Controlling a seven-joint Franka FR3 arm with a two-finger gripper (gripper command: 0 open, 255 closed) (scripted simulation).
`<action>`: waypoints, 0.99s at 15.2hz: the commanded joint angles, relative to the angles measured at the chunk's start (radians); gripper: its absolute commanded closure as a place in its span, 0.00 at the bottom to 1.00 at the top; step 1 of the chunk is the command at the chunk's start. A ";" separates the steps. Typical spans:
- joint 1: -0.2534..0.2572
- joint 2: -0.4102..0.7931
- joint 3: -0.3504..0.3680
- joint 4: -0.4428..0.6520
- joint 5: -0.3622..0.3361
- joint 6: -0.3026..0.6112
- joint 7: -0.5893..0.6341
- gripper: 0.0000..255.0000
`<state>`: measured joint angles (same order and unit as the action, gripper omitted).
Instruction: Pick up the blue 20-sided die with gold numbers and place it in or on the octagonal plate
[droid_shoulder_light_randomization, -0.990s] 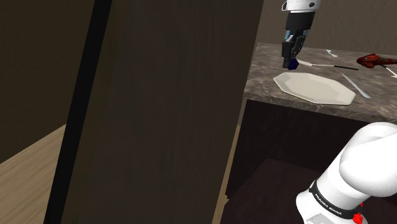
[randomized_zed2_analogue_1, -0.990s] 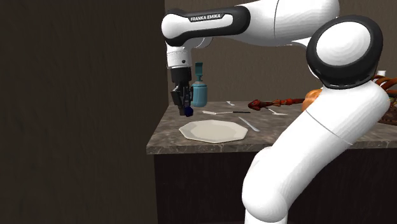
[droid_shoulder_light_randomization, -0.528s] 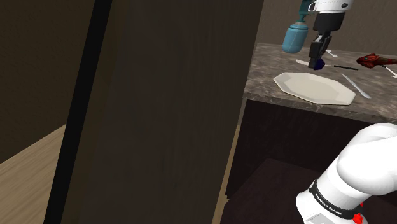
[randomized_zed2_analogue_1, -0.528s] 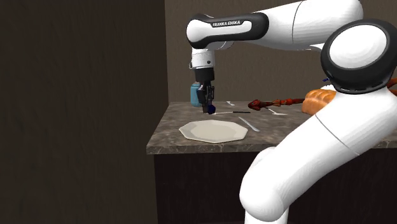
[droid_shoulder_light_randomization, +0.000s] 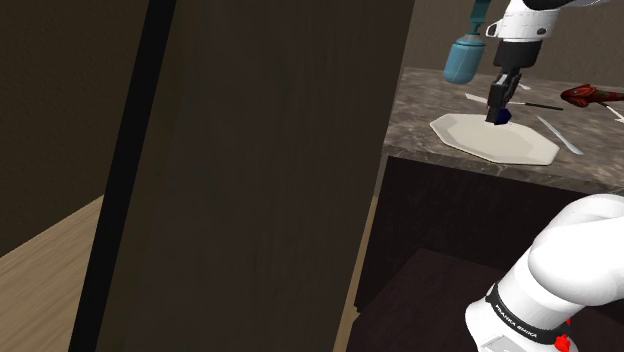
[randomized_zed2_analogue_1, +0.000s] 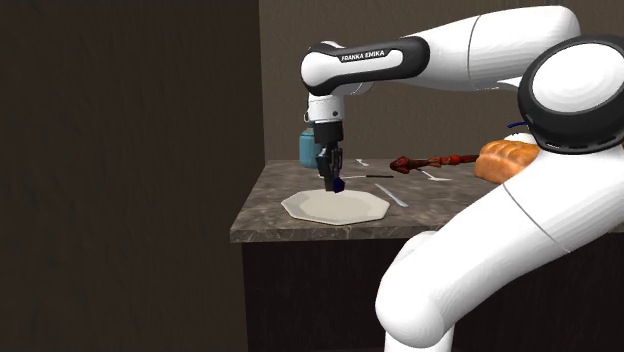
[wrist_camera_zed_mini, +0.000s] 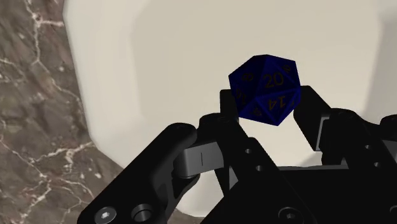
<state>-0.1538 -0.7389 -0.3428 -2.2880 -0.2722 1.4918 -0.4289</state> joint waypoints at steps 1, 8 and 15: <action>-0.003 -0.011 -0.003 -0.035 -0.005 0.024 0.004 1.00; -0.007 -0.021 -0.014 -0.097 -0.014 0.076 0.009 1.00; -0.007 -0.021 -0.014 -0.096 -0.014 0.076 0.009 0.00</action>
<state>-0.1610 -0.7596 -0.3565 -2.3843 -0.2866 1.5677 -0.4197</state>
